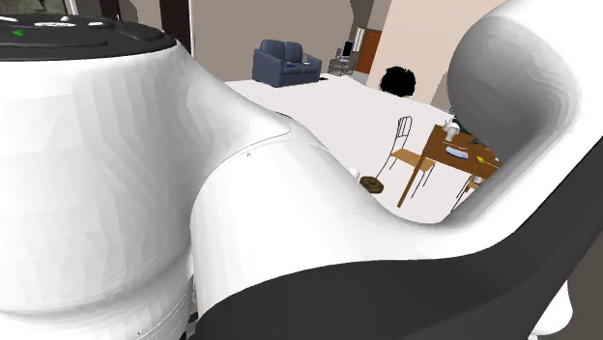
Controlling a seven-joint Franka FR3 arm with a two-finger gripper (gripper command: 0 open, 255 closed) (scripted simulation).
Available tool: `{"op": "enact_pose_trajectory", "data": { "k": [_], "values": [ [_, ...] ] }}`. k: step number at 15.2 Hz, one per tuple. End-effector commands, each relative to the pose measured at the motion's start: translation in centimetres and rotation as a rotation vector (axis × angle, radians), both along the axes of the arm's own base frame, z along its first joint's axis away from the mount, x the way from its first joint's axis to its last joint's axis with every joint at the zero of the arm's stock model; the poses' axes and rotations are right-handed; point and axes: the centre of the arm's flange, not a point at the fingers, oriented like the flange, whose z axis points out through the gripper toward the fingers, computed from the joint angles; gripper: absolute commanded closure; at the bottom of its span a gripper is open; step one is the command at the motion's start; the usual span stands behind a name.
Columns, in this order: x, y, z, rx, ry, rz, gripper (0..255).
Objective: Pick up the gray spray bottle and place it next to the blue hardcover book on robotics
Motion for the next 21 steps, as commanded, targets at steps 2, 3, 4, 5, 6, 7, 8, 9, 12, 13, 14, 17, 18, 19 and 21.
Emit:
{"op": "enact_pose_trajectory", "data": {
  "k": [2, 3, 4, 5, 6, 7, 8, 9, 12, 13, 14, 17, 18, 19, 21],
  "values": [
    [0.1, 0.1, -1.6, 0.001, 0.000, 0.000, 255],
    [0.1, 0.1, -2.0, 0.001, 0.000, 0.000, 255],
    [0.1, 0.1, -2.0, 0.001, 0.000, 0.000, 255],
    [0.1, 0.1, -2.0, 0.001, 0.000, 0.000, 255],
    [0.1, 0.1, -2.0, 0.001, 0.000, 0.000, 255],
    [0.1, 0.1, -2.0, 0.001, 0.000, 0.000, 255],
    [0.1, 0.1, -2.0, 0.001, 0.000, 0.000, 255],
    [0.1, 0.1, -2.0, 0.001, 0.000, 0.000, 255],
    [0.1, 0.1, -2.0, 0.001, 0.000, 0.000, 0],
    [0.1, 0.1, -2.0, 0.001, 0.000, 0.000, 0],
    [0.1, 0.1, -2.0, 0.001, 0.000, 0.000, 0],
    [0.1, 0.1, -2.0, 0.001, 0.000, 0.000, 0],
    [0.0, 0.0, -0.7, 0.001, 0.000, 0.000, 0],
    [0.0, -0.1, 0.6, 0.001, 0.000, 0.000, 0],
    [-0.2, -0.2, 2.9, 0.001, 0.000, 0.000, 0]
  ]
}}
